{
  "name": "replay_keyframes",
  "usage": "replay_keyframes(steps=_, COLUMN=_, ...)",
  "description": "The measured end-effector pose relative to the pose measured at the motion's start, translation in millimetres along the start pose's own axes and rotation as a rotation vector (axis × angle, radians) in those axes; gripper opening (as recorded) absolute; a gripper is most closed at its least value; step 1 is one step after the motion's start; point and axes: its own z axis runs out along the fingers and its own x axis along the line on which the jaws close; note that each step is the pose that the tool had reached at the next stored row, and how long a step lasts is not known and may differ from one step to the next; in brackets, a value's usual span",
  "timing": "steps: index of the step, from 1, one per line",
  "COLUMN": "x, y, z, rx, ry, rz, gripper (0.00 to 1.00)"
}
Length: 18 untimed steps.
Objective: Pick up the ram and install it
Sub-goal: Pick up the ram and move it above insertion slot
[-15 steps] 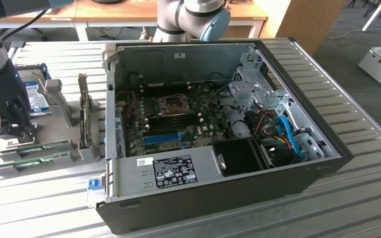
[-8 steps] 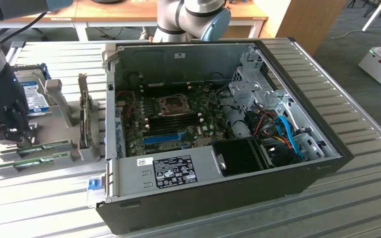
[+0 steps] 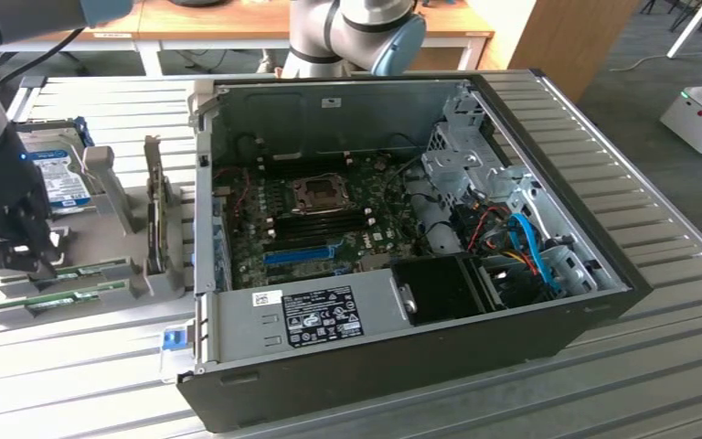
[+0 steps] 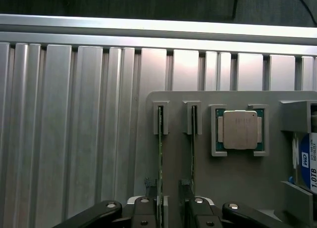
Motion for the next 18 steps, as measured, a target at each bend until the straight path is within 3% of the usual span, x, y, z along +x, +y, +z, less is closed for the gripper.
replay_keyframes(steps=8, x=0.2, y=0.0, z=1.6, rx=0.0001, ry=-0.0001, rz=0.000, gripper=0.31)
replay_keyframes(steps=18, x=0.1, y=-0.7, z=19.0, rx=0.0000, ry=0.0000, rz=0.000, gripper=0.31)
